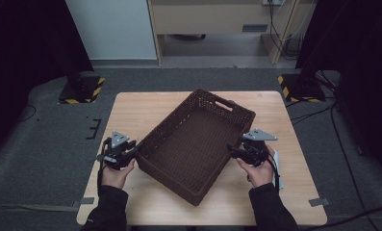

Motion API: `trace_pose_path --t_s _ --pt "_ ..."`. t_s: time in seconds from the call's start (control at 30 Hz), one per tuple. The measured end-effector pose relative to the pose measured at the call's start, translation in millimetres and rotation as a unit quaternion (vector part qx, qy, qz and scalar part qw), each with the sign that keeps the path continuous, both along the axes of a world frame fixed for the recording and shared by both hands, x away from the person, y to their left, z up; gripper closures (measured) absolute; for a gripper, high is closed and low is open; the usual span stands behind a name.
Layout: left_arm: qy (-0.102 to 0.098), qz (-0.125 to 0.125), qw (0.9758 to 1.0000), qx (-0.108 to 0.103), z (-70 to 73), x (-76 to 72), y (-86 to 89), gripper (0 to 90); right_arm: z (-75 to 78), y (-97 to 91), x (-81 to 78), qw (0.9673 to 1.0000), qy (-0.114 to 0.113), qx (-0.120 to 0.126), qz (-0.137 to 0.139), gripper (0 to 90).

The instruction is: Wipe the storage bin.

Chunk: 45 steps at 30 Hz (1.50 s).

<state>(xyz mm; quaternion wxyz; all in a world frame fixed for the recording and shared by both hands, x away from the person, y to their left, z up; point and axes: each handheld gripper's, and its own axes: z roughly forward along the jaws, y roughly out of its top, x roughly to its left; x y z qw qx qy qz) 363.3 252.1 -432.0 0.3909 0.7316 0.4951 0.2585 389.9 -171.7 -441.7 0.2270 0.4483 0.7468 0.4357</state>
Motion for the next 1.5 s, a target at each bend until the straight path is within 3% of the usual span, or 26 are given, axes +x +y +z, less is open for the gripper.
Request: trace_pose_path --t_s 0.17,0.27,0.4,0.5,0.57,0.67,0.8,1.03,1.2,1.3,1.4,1.5 --pt "0.001 -0.002 1.0 -0.002 0.0 -6.6 1.7 67.2 1.1 1.1 -3.4 1.0 0.005 0.005 -0.001 49.5" --pt "0.005 0.003 1.0 0.001 -0.4 -1.4 3.2 74.1 2.9 3.4 -7.1 1.0 0.005 -0.002 0.004 50.8" --pt "0.007 0.007 1.0 0.0 -0.9 5.4 5.9 76.0 6.1 3.9 -6.3 0.9999 0.01 -0.003 0.01 47.9" --pt "0.004 0.017 0.9998 0.008 -1.4 11.5 7.2 75.4 7.8 0.5 -5.4 0.9999 -0.005 -0.011 -0.008 45.4" --pt "0.002 0.021 0.9998 0.005 -1.4 12.8 7.8 74.2 5.9 -2.8 -3.5 0.9998 -0.002 -0.008 -0.016 44.3" --pt "-0.002 0.025 0.9996 0.008 0.7 9.2 7.9 71.4 2.3 -5.4 -1.4 0.9999 0.003 0.01 -0.012 45.0" --pt "-0.017 0.025 0.9996 0.0 8.3 -2.3 9.4 63.6 2.7 -3.5 -2.9 0.9999 0.001 0.004 -0.013 47.8" --pt "-0.008 0.013 0.9998 -0.012 6.1 -17.8 2.6 62.7 3.0 -3.3 -4.9 0.9998 0.01 0.013 -0.012 51.4" --pt "-0.009 0.017 0.9998 -0.006 4.8 -15.2 2.3 62.5 4.1 -1.8 -6.6 0.9999 0.007 0.007 -0.008 50.2" --pt "-0.011 0.023 0.9997 -0.002 4.2 -10.3 3.3 64.8 5.9 -2.1 -6.0 0.9998 0.015 0.015 0.002 44.4" --pt "-0.015 0.03 0.9994 0.007 3.4 -2.9 4.1 65.1 8.7 -1.8 -6.2 1.0 -0.004 0.005 -0.002 41.1" --pt "-0.018 0.03 0.9994 0.007 3.3 0.6 4.7 65.0 5.5 -2.3 -4.2 1.0 -0.004 -0.008 -0.004 40.1"
